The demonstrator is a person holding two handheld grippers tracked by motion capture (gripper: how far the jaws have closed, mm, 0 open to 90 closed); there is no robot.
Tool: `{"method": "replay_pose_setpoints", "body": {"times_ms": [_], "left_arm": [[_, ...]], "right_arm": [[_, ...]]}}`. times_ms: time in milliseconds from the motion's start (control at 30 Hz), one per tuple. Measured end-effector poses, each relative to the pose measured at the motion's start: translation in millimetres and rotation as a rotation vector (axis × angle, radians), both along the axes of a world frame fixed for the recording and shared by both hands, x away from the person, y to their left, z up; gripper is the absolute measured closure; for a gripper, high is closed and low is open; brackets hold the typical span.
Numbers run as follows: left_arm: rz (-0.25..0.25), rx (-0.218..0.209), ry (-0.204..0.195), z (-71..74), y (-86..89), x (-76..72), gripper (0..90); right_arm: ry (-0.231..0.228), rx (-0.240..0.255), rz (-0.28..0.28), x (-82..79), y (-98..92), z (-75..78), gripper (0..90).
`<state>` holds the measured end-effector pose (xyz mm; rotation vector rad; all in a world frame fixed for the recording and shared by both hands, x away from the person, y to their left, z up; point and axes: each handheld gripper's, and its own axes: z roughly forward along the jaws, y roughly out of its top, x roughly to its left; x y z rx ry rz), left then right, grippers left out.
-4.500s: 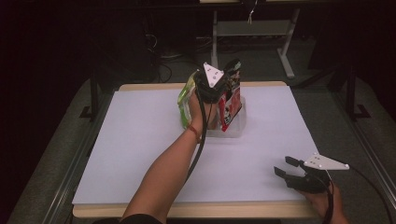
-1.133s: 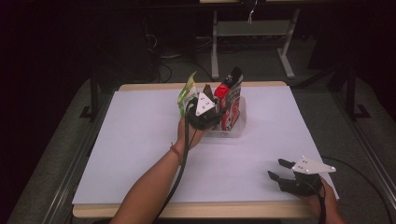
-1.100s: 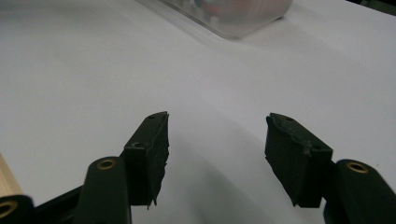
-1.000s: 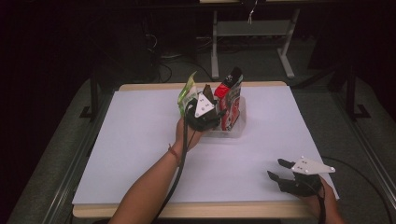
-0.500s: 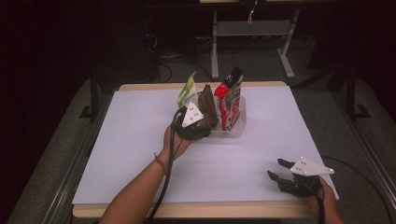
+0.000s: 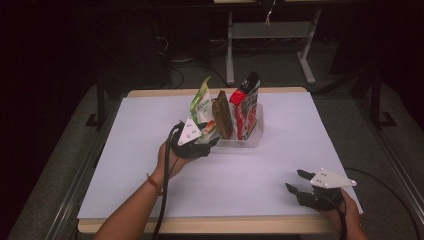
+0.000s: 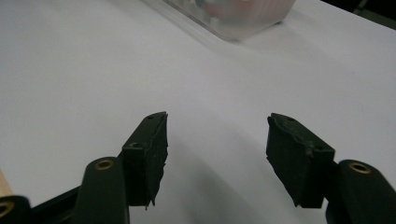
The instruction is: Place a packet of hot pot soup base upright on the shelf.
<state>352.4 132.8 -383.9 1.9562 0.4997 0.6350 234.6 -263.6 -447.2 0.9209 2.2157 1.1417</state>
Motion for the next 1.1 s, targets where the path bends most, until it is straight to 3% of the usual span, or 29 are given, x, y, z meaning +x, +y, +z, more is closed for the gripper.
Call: {"method": "replay_pose_setpoints", "body": {"times_ms": [67,133,200,267,500,767,1100], "left_arm": [[0.015,0.008,-0.002,-1.5,4.0,-1.2,33.0],[0.014,-0.01,0.014,-3.4,8.4,-1.9,29.1],[0.013,0.007,0.017,-5.5,12.0,-2.0,29.0],[0.006,0.016,0.045,-7.9,16.0,-0.9,28.9],[0.023,0.009,0.069,-15.1,33.1,-2.9,26.0],[0.039,0.063,0.071,-23.2,51.5,-7.6,25.2],[0.054,0.061,0.076,-28.7,70.9,-15.1,20.6]], "right_arm": [[0.0,0.002,0.004,-0.6,0.8,0.1,37.8],[-0.008,-0.005,0.007,-0.7,1.1,0.3,38.3],[-0.008,-0.006,0.006,-0.7,1.3,0.3,38.5],[-0.013,-0.007,0.001,-0.8,1.1,0.5,38.4],[-0.022,0.0,-0.011,-0.8,-0.7,1.1,35.9],[-0.023,-0.001,-0.009,-1.5,0.0,1.6,35.1],[-0.024,-0.007,-0.016,-1.5,-1.2,1.6,34.9]]}}
